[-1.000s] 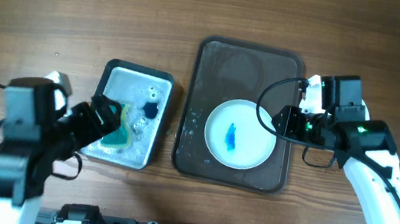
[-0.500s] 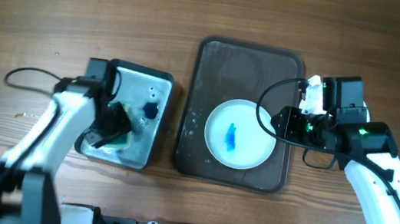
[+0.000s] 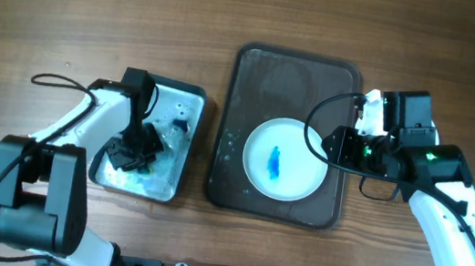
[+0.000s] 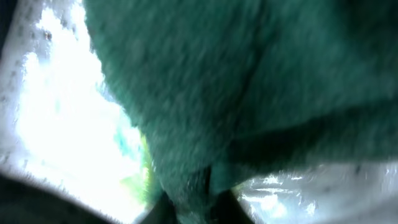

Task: Clean dirty plates on tray and stack at the side
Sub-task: 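Grasp the sponge in the basin again with the left gripper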

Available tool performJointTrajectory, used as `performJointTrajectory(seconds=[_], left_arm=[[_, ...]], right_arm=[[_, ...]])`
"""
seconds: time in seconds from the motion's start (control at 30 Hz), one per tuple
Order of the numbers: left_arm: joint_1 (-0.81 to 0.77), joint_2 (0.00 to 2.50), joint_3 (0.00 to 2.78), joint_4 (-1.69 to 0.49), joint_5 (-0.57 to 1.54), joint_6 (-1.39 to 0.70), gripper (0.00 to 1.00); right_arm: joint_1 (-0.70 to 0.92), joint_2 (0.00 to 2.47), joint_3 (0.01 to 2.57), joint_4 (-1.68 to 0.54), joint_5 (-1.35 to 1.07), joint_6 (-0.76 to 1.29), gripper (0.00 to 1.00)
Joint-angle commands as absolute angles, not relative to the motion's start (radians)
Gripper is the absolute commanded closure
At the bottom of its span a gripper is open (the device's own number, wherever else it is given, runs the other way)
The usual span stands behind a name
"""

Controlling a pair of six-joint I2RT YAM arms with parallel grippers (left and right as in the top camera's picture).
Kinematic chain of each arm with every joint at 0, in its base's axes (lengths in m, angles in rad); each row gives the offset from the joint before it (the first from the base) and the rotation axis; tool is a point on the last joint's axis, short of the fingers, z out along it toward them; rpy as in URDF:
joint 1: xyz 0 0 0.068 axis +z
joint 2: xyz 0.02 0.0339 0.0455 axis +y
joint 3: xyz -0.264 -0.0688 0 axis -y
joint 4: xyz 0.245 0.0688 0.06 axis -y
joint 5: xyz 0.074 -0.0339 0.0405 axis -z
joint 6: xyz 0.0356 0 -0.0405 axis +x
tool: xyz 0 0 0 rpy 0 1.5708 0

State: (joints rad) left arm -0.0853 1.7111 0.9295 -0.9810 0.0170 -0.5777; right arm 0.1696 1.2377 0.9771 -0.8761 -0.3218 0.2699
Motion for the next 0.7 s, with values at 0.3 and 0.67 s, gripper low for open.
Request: performJointTrajectory(seconds=[0.3,0.67], left_arm=[[-0.096,1.637,1.002,-0.967,-0.168,-0.532,0.48],[-0.096,1.734,0.885,-0.750,-0.101,-0.521,0.96]], right_arm=[[0.173,1.227,0.993,-0.874,-0.338,0.263,0.59],[0.173,1.227,0.993,-0.875,-0.339,0.265,0.59]])
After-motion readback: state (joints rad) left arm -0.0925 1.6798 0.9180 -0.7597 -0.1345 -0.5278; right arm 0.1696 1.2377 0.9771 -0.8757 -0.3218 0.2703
